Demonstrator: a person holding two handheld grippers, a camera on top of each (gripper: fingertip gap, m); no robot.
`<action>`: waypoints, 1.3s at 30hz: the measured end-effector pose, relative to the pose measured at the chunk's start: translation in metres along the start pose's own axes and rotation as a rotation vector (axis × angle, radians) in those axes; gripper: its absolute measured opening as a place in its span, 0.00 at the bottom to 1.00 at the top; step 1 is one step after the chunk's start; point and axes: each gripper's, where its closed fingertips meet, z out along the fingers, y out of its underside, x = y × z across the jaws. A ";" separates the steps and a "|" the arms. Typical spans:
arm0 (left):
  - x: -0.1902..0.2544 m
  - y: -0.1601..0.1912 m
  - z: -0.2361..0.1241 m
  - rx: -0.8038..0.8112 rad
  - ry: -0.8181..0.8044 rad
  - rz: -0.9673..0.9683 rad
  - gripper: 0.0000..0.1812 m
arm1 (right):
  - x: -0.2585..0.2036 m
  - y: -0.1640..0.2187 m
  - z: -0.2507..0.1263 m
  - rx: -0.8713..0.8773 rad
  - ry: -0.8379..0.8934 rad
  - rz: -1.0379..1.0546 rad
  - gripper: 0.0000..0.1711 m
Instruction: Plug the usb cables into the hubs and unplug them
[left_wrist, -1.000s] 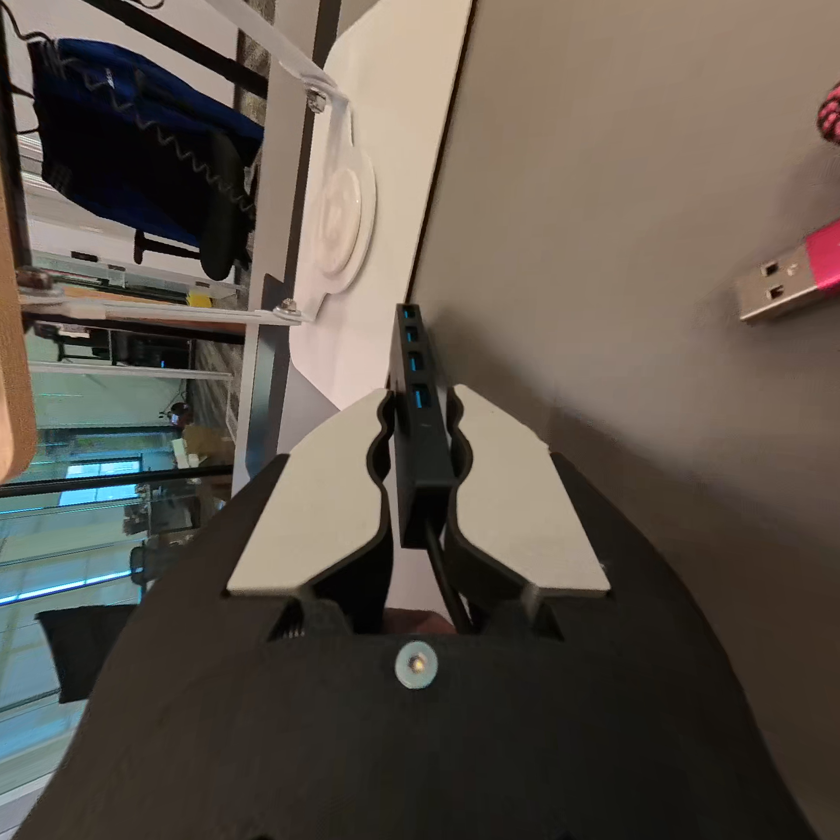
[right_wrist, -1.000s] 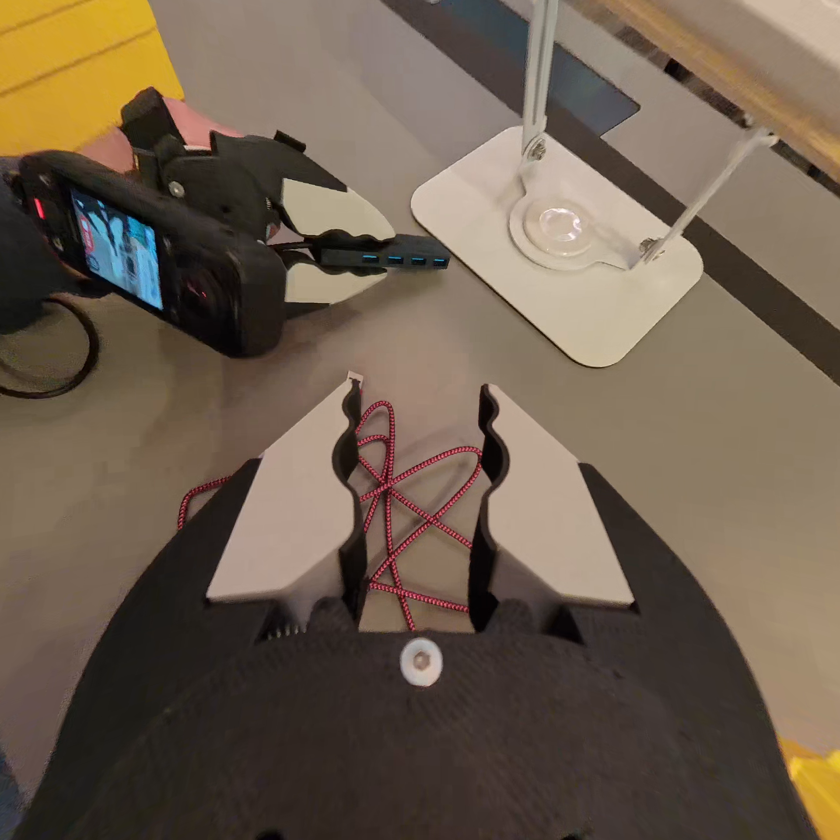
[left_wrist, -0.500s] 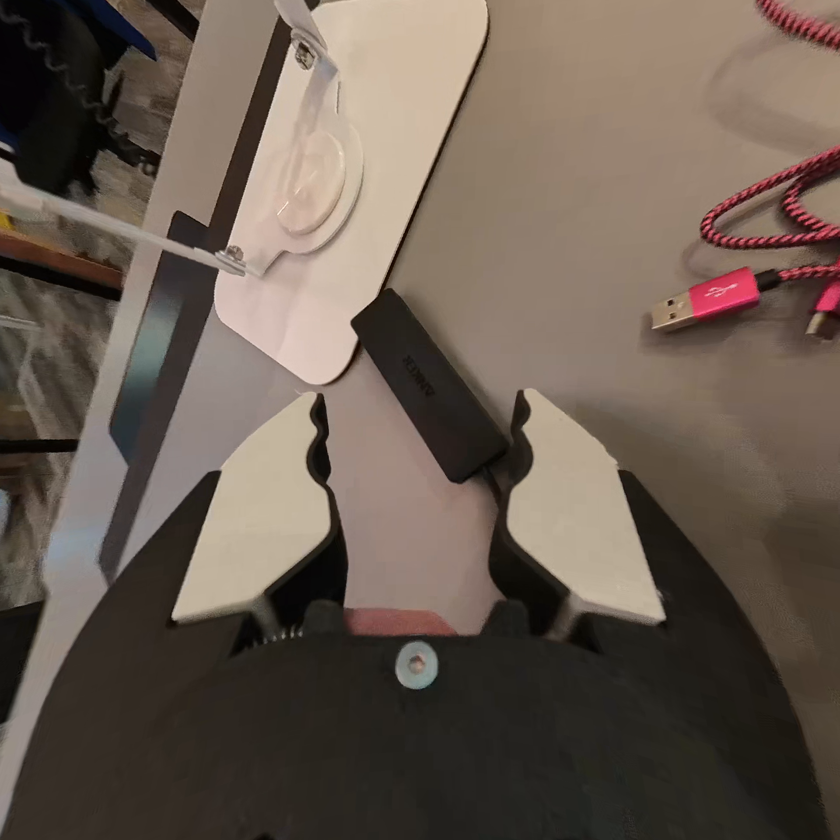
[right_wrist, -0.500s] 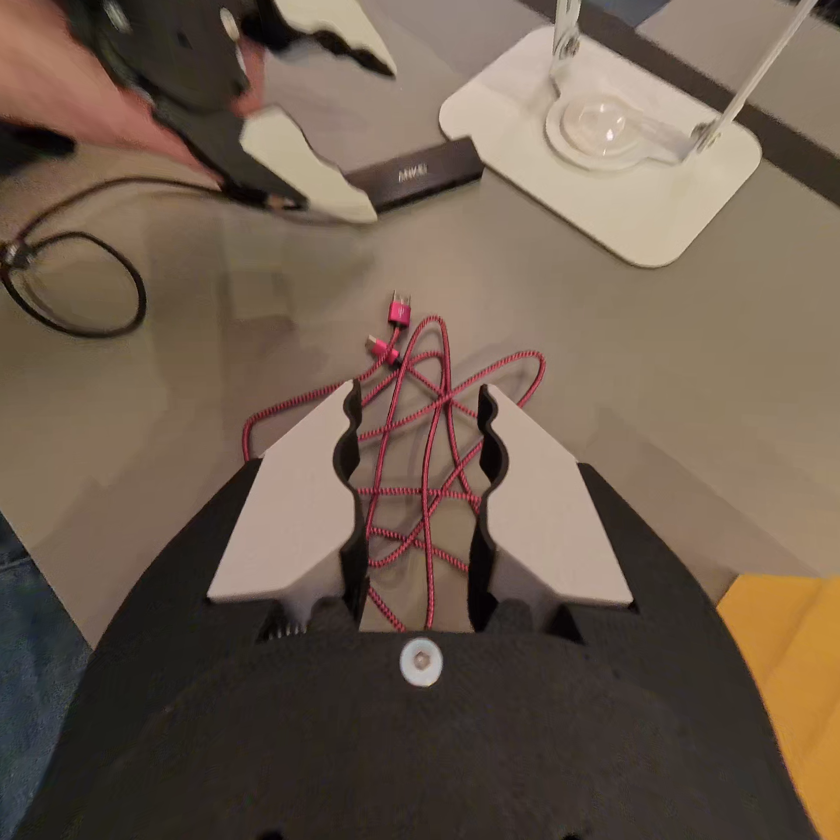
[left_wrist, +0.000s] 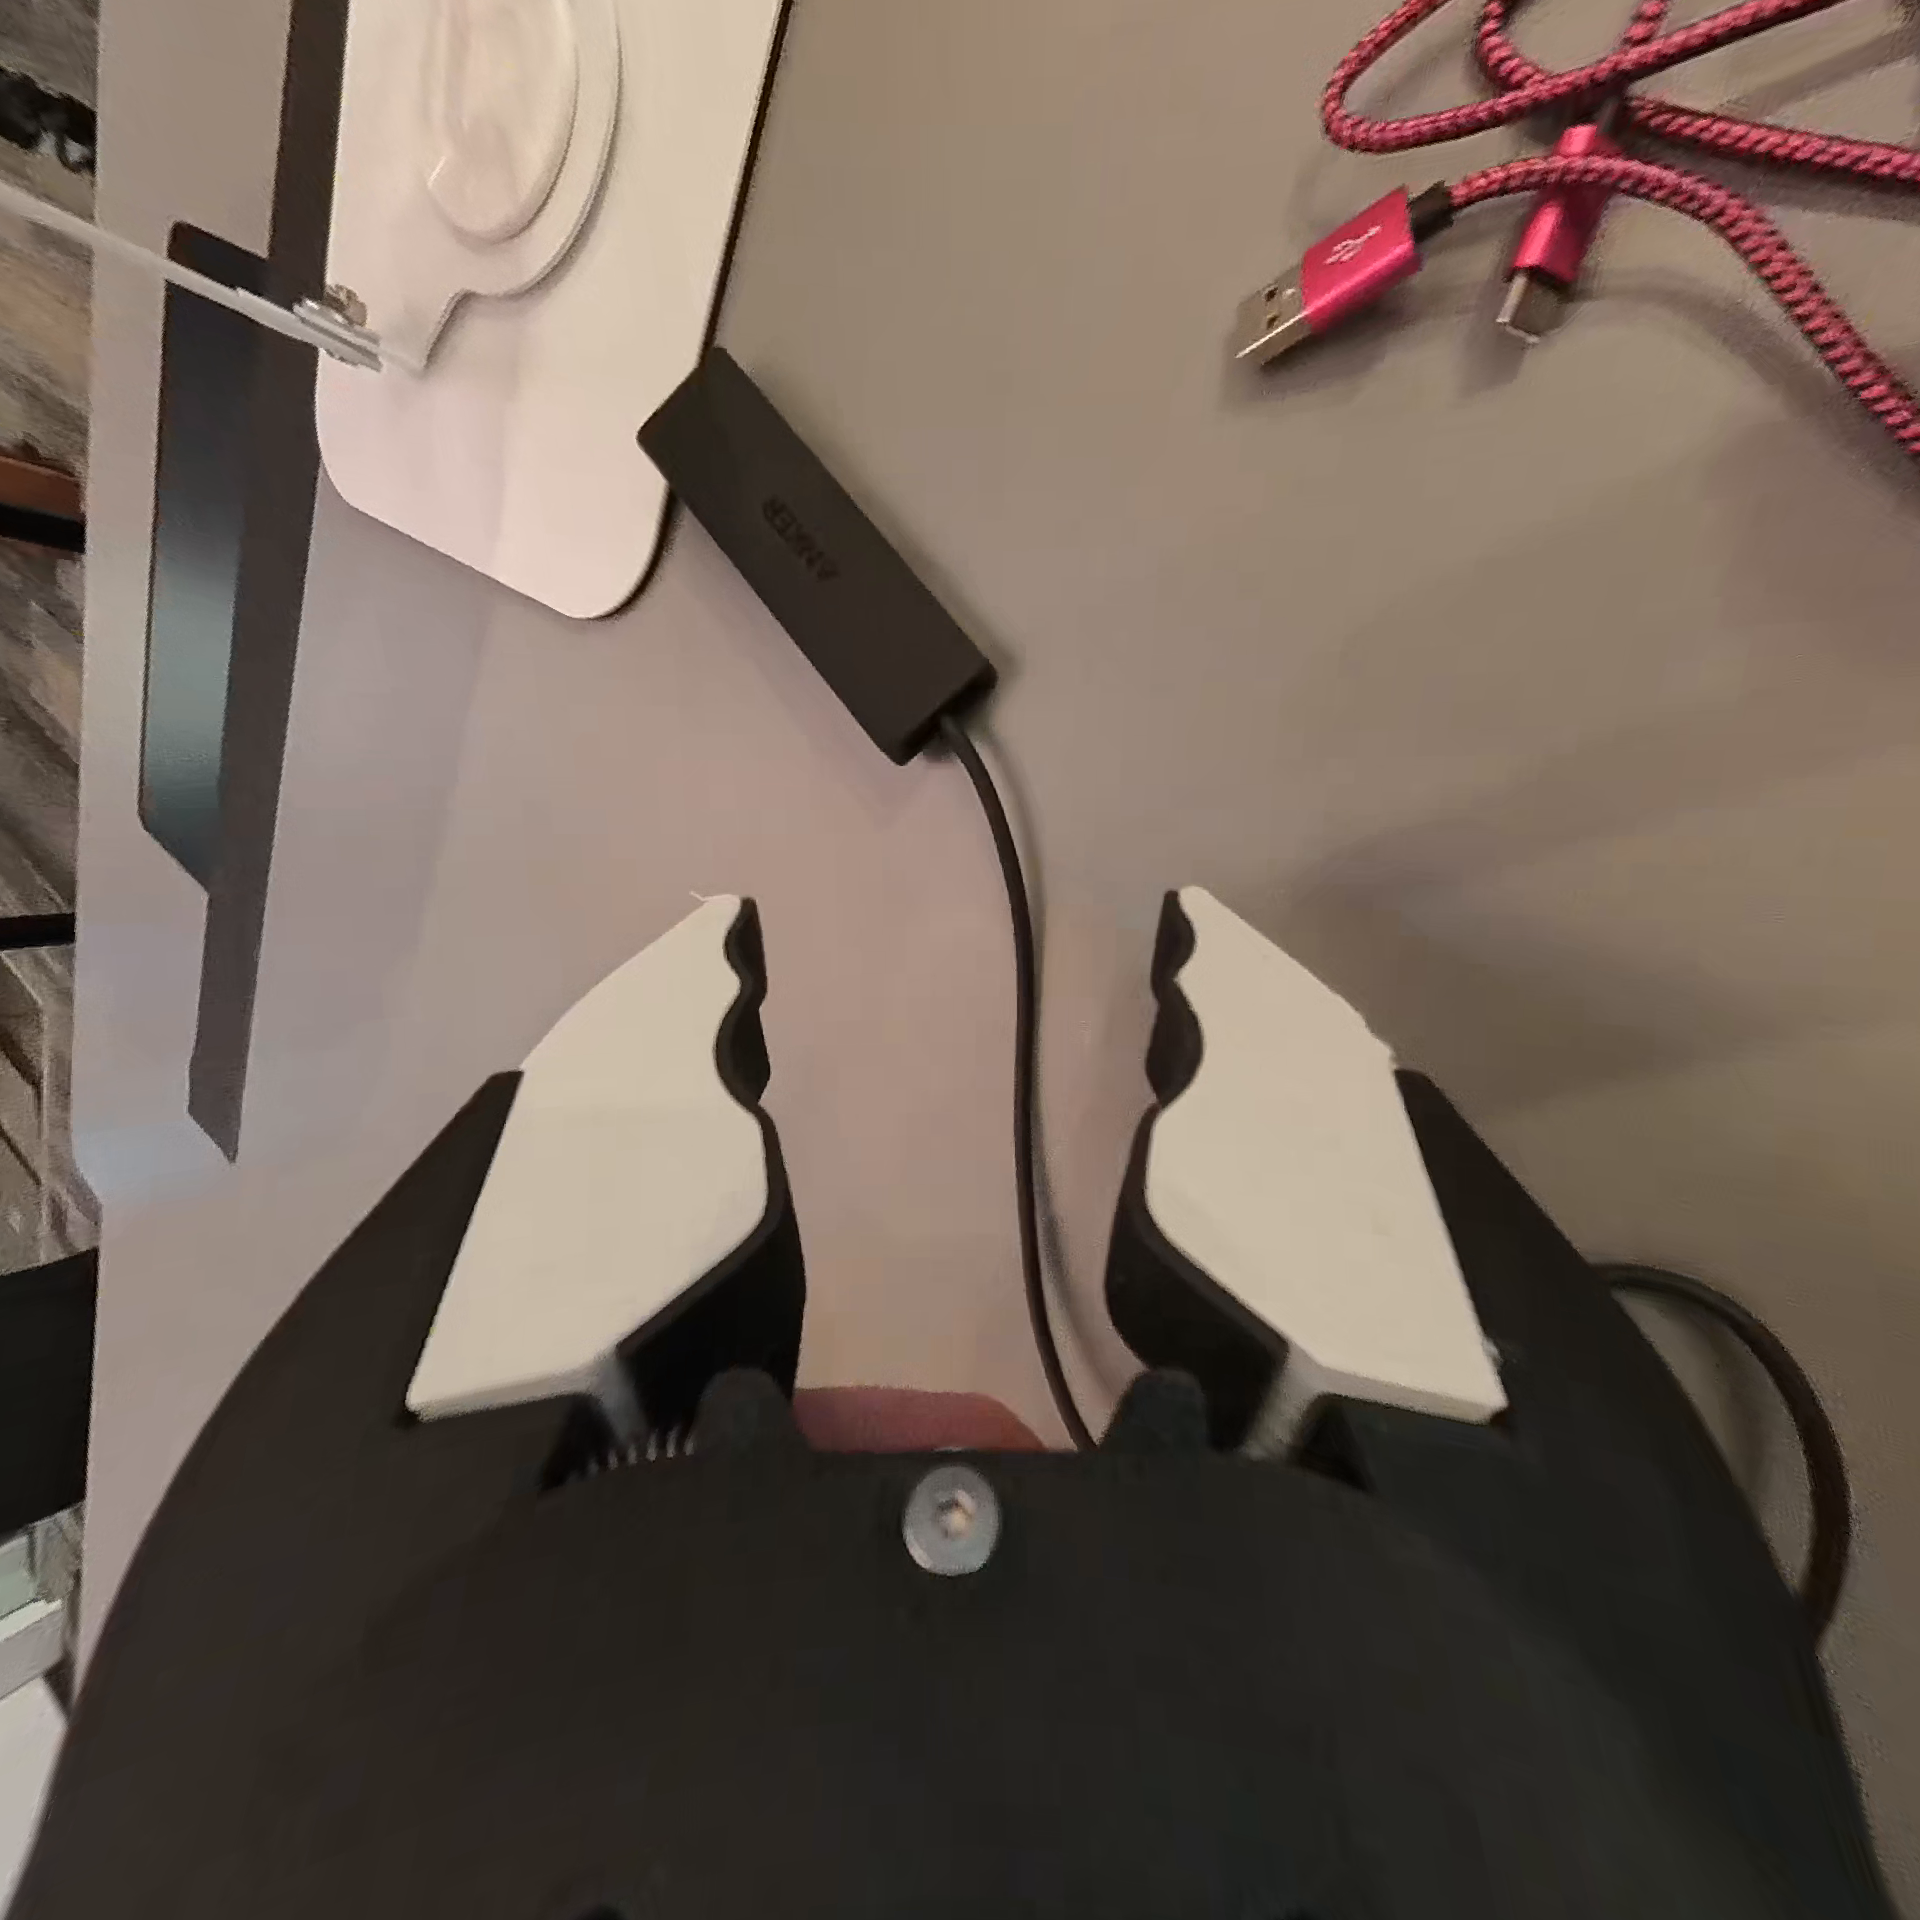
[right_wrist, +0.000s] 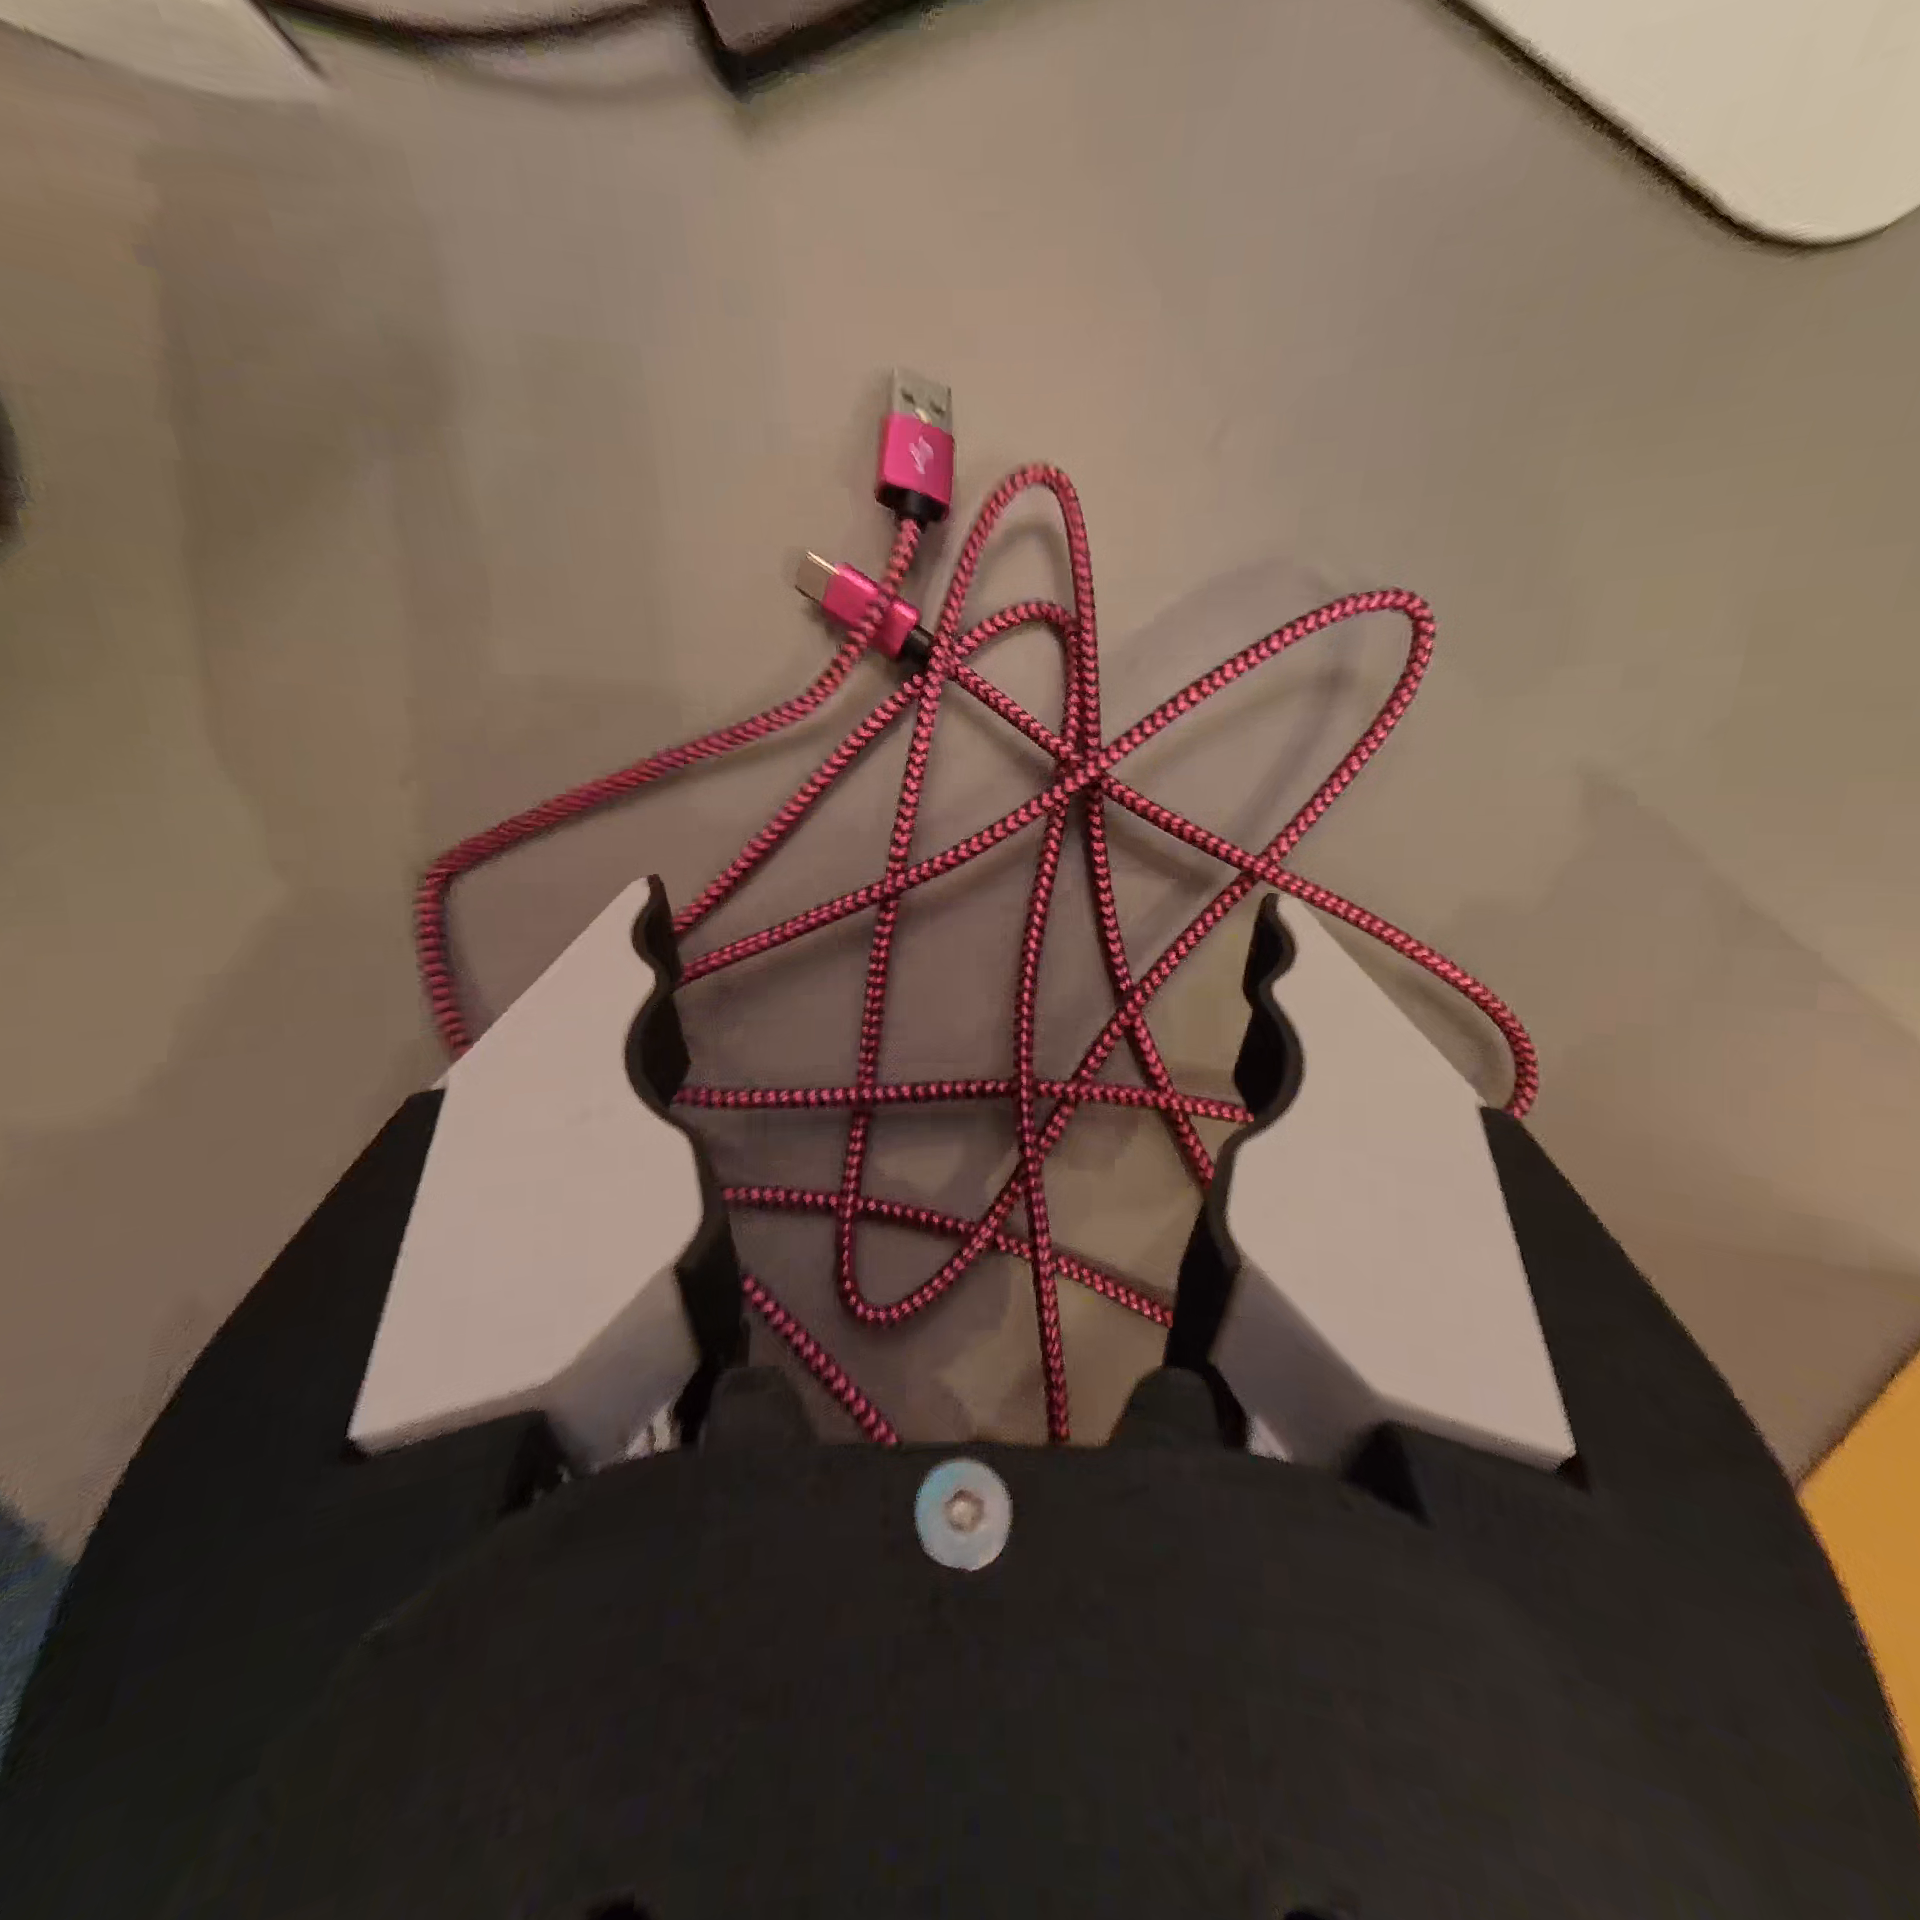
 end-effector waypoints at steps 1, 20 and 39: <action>0.002 0.000 -0.003 0.007 -0.007 0.004 0.39 | 0.002 0.004 0.007 -0.035 0.030 -0.012 0.65; 0.018 0.007 -0.090 0.201 -0.060 -0.038 0.38 | -0.007 -0.019 -0.013 -0.001 0.007 -0.117 0.48; -0.114 0.329 -0.214 -0.043 -0.380 -0.646 0.35 | -0.026 -0.069 -0.009 0.125 0.036 -0.203 0.40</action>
